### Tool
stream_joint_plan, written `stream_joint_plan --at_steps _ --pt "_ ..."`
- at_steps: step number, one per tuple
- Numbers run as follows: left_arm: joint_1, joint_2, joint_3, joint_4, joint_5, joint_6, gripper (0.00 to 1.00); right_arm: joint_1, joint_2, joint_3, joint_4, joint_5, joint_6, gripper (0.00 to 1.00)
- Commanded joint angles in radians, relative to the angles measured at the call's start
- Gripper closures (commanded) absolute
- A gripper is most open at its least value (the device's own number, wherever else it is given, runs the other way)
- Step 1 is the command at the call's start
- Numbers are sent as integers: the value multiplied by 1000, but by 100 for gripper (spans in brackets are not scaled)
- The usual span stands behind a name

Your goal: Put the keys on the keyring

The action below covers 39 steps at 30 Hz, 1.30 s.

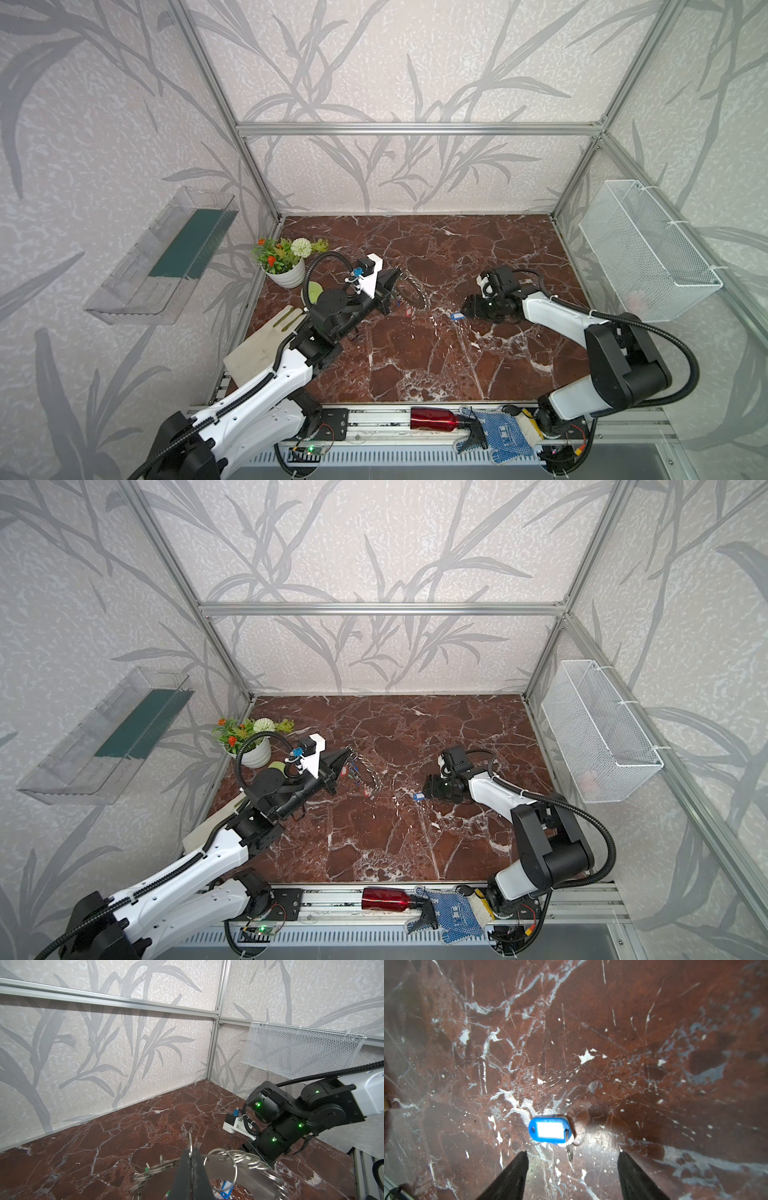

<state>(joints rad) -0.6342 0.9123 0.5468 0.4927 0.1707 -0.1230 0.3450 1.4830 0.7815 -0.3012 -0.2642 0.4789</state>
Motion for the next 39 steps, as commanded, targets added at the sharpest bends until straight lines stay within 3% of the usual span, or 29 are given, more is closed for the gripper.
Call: stream_joint_plan --at_steps 1,10,20,39 --pt "-2 -4 25 64 18 14 100 2 -106 -1 -38 2 1 31" --pt "-2 -1 30 57 34 11 100 -1 -224 -88 2 -2 1 31" --pt "-2 8 34 54 50 10 100 -39 -295 -187 106 -85 1 31" --pt "-1 21 39 52 63 8 100 -55 -228 -176 122 -133 1 31"
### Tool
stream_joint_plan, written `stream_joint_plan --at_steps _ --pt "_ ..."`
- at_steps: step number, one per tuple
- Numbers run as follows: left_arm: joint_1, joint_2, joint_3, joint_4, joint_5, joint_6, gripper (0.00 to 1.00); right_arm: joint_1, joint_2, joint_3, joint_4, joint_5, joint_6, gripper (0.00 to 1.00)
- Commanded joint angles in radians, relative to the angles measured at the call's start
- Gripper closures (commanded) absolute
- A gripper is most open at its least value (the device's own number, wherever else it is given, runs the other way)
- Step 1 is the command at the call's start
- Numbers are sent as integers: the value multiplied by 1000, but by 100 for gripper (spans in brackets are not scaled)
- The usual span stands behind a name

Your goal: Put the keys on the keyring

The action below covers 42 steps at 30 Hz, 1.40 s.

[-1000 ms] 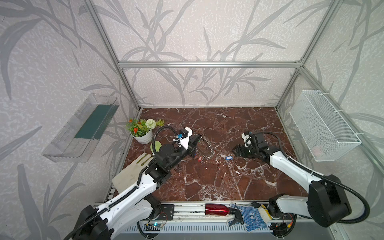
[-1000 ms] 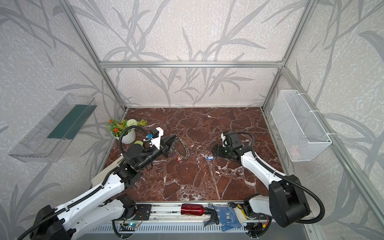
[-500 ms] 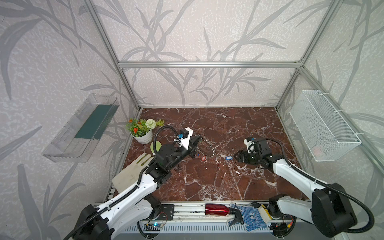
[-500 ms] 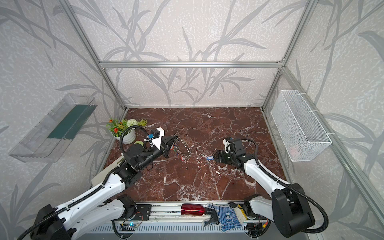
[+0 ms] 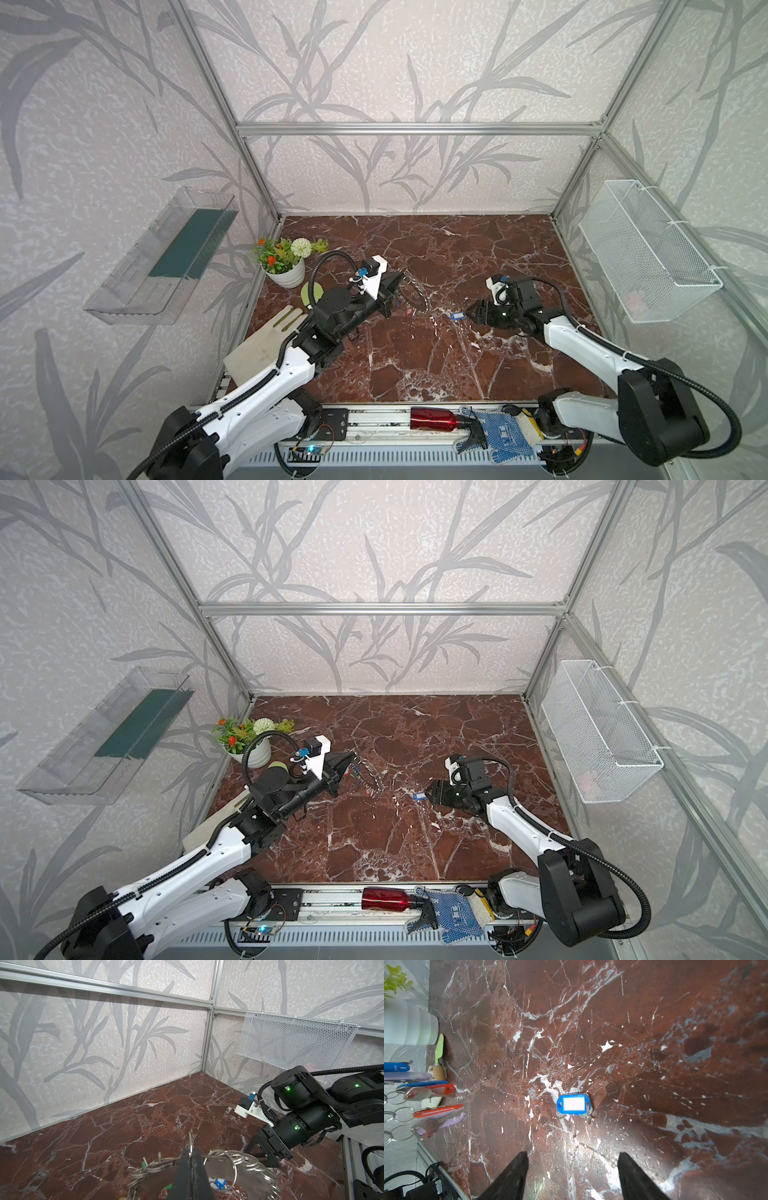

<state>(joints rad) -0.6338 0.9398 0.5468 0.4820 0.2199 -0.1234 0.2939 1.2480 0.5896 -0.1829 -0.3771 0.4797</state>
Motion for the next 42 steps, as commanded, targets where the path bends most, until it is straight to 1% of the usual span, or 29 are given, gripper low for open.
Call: stream_joint_plan --at_steps 1,17,18,19,20,21,22,23,24,25,27,29,31,32,33,35,42 --pt "0 -7 39 63 15 8 100 -4 4 16 4 -22 0 31" --pt "0 1 41 65 26 4 100 -7 -13 -10 59 -63 0 31" --pt "-1 1 41 64 26 4 100 -9 -15 -11 62 -66 56 7" --pt "-1 1 41 66 29 4 100 -8 -17 -13 64 -68 57 12" --pt "0 2 41 66 31 3 100 -10 -20 -14 65 -71 58 23" --pt "-1 3 41 66 32 2 100 -10 -24 -16 71 -71 60 39" --pt "-1 4 42 66 35 1 100 -12 -26 -20 75 -72 61 62" --pt "0 5 42 64 36 2 100 -12 -27 -22 77 -72 63 81" --pt "-1 5 43 64 37 1 100 -12 -26 -21 71 -70 62 90" --pt "-1 5 42 64 37 0 100 -13 -24 -20 70 -69 62 88" --pt "-1 6 44 64 38 0 100 -13 -20 -20 68 -69 59 72" --pt "-1 6 44 64 41 0 100 -12 -14 -17 65 -69 51 67" --pt "0 8 45 64 42 -1 100 -12 -5 -8 60 -69 42 56" --pt "-1 8 45 64 43 1 100 -12 2 -3 57 -69 37 53" --pt "-1 8 45 64 44 0 100 -12 10 2 56 -69 33 51" --pt "-1 7 46 62 44 -1 100 -11 37 17 43 -70 20 50" --pt "0 7 47 60 49 1 100 -9 124 53 32 -65 -7 54"
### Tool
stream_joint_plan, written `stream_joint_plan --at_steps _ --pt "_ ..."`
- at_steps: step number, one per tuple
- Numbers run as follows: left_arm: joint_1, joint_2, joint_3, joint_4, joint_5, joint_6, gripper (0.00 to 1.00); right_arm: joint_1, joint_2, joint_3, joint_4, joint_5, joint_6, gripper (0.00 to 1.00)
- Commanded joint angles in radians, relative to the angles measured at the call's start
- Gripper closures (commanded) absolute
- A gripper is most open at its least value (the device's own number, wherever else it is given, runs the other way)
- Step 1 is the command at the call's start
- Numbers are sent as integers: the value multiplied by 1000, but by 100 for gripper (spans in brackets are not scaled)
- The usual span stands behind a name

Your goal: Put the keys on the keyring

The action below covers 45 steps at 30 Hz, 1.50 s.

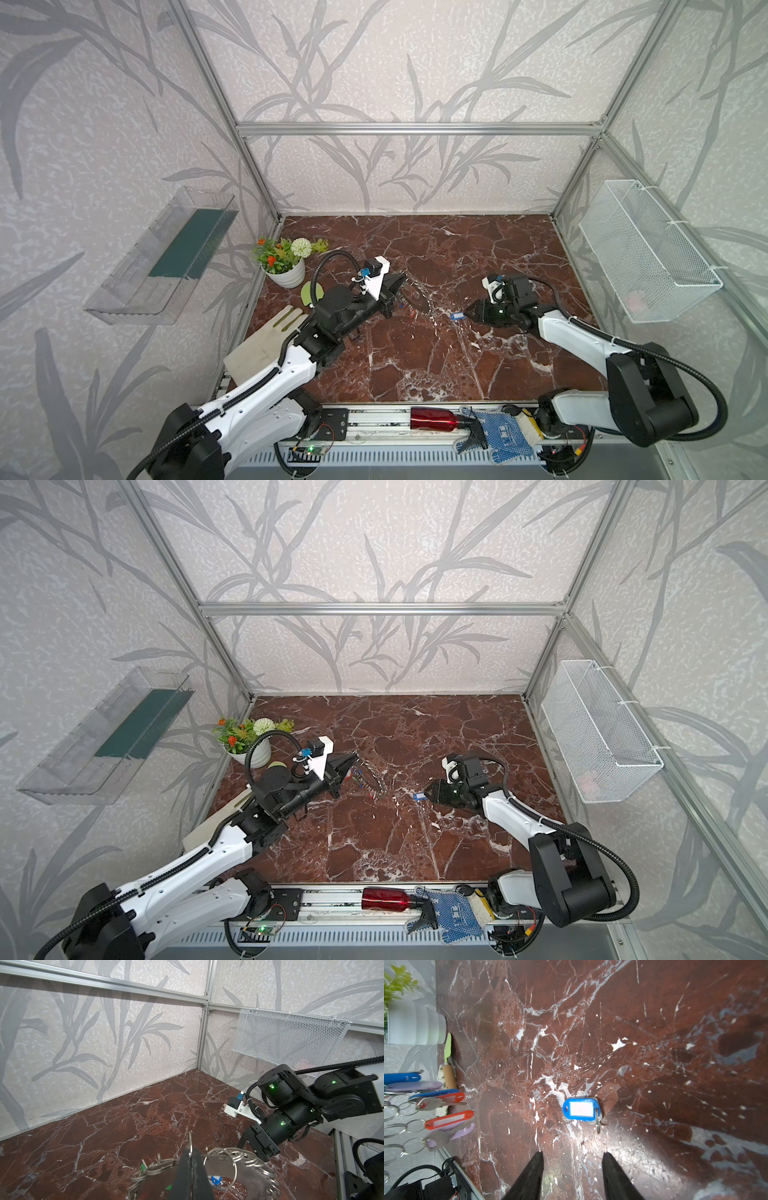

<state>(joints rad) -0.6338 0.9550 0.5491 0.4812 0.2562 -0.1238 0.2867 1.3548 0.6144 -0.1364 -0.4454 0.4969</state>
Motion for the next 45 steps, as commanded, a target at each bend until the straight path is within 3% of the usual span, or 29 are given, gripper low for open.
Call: stream_joint_plan --at_steps 1,33,45 --pt "-1 -9 46 60 13 2 100 -1 29 31 -10 4 -28 55" --pt "6 -5 49 58 26 1 100 -1 201 110 -15 39 -89 84" --pt "8 -7 51 59 34 -3 100 -1 210 110 -17 41 -94 86"
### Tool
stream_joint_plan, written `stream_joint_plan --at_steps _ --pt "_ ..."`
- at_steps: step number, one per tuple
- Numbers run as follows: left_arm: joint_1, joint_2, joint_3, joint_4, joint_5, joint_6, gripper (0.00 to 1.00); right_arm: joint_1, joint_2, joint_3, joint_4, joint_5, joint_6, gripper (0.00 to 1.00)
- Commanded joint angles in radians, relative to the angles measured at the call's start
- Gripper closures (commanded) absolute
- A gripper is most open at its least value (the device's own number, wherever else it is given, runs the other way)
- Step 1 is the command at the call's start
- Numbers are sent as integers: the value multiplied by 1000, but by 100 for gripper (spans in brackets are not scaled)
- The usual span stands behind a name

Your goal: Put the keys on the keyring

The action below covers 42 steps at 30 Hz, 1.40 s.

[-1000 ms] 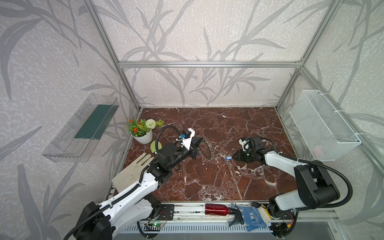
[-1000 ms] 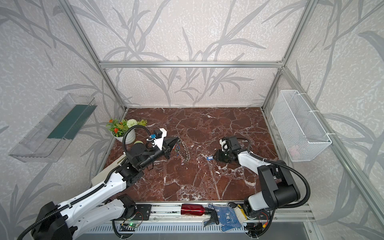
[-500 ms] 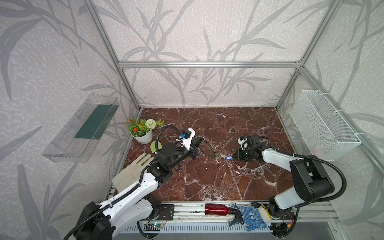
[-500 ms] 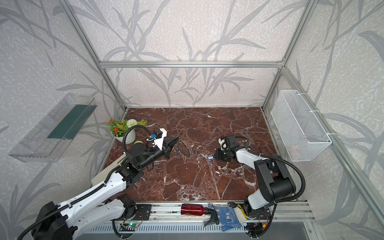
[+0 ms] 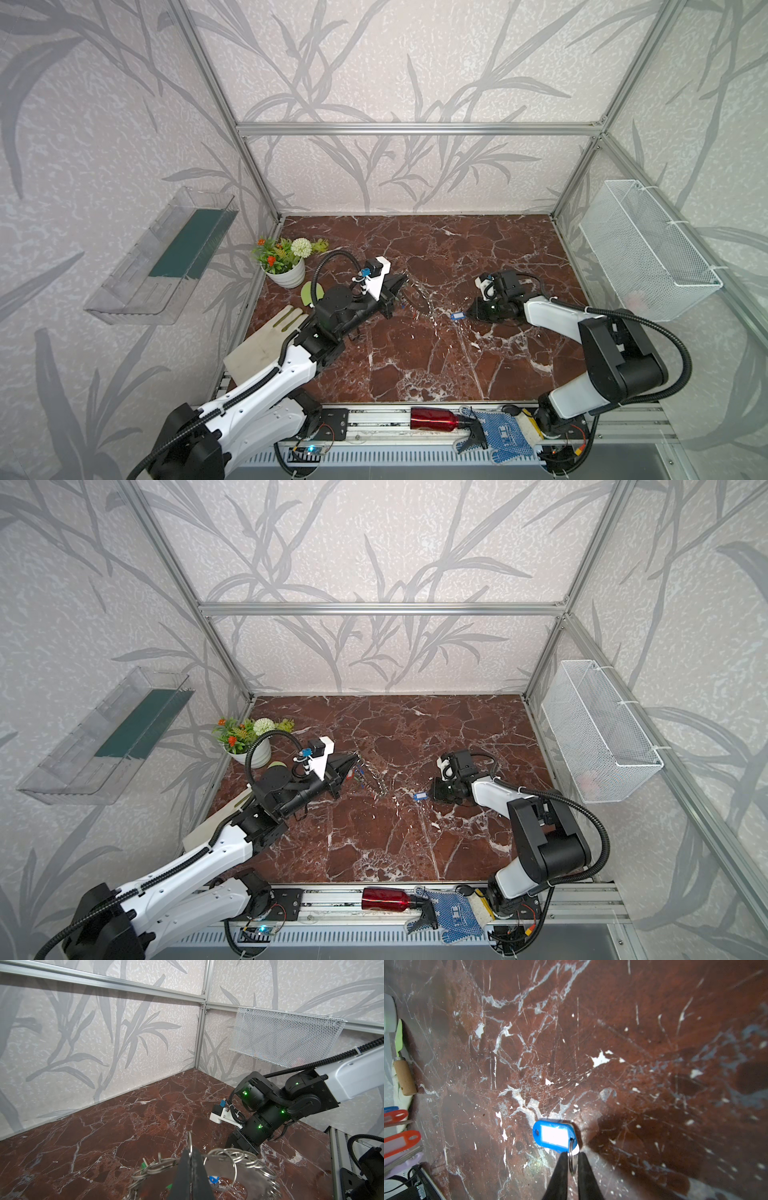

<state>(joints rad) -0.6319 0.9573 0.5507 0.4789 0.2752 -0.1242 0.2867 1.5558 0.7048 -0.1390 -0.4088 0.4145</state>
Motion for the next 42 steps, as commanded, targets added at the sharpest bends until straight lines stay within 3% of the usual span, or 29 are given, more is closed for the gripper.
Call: stream_joint_plan --at_steps 1,17,24,31,36,39,42 --pt "5 -8 49 61 16 -3 100 -1 10 20 -15 4 -13 86" --pt "6 -6 53 61 23 -7 100 -1 24 12 2 1 -11 89" --pt "6 -5 54 60 24 -5 100 -1 15 10 9 -12 -11 95" --pt "10 -7 65 44 19 12 100 3 -158 38 -51 -14 -62 100" --pt "11 -7 83 25 22 29 100 39 -284 115 -155 67 -160 100" --pt "11 -7 103 8 30 33 100 71 -355 134 -130 95 -221 100" --pt "10 -12 128 -23 44 40 100 72 -440 104 6 69 -238 100"
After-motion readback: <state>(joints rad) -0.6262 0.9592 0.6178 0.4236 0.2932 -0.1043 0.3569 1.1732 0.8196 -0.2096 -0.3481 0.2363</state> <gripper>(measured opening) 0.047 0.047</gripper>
